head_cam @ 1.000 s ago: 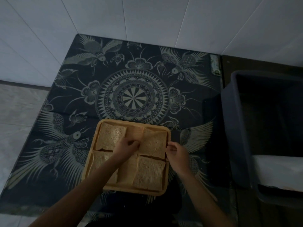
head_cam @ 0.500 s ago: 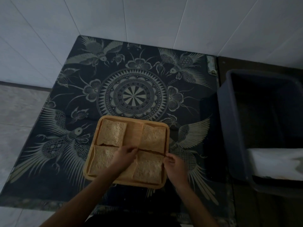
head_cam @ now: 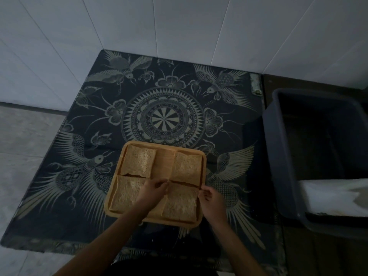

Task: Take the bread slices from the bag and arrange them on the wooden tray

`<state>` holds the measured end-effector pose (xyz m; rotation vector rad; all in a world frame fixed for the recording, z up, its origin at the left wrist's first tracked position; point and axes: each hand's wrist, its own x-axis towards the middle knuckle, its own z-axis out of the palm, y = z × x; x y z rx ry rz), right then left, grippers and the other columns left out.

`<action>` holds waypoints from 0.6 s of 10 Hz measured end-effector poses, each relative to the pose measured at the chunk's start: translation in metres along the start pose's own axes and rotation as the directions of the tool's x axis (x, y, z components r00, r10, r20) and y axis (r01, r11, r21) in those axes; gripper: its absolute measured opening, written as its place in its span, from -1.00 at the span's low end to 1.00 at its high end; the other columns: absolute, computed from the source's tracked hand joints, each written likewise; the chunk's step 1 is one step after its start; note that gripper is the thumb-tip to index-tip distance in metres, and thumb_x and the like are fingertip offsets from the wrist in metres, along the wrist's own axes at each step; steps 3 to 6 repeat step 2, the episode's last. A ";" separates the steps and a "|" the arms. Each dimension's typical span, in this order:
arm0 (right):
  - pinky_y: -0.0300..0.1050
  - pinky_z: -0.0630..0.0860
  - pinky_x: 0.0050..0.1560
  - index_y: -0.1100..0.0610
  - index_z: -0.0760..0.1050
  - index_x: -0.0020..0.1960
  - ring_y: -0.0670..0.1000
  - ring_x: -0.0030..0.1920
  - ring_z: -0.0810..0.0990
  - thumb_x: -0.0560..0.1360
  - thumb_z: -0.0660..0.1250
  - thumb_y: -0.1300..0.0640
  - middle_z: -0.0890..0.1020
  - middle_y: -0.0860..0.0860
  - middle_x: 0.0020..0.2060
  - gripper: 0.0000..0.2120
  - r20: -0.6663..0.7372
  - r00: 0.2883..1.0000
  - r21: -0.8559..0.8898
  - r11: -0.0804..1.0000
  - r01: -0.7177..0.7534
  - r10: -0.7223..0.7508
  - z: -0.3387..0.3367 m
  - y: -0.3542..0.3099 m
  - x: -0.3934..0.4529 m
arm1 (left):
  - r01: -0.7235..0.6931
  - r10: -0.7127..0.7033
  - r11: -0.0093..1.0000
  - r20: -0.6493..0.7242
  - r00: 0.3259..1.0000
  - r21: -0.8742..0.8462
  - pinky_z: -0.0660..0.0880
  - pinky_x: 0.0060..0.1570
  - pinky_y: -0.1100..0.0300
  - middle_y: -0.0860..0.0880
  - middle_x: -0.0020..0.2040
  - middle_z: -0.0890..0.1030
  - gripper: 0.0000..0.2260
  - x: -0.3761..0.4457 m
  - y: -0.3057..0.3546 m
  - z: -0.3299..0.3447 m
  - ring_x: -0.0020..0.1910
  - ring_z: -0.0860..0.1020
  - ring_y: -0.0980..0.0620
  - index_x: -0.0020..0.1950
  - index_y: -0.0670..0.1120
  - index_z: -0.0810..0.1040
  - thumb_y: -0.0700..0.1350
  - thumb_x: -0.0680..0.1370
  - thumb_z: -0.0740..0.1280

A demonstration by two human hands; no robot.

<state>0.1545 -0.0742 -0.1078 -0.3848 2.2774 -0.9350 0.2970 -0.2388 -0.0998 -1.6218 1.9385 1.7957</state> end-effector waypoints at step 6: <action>-0.45 0.43 -0.09 0.16 0.56 0.34 -0.10 0.06 0.62 0.65 0.33 0.13 0.68 0.02 0.16 -0.72 0.043 0.998 -0.029 0.999 0.036 -0.035 -0.006 -0.004 0.003 | -0.039 0.041 0.997 -0.020 0.999 0.065 0.64 0.09 -0.01 0.08 0.02 0.70 -0.71 -0.001 0.001 0.002 -0.01 0.67 0.07 0.31 -0.01 0.61 -0.02 0.61 0.32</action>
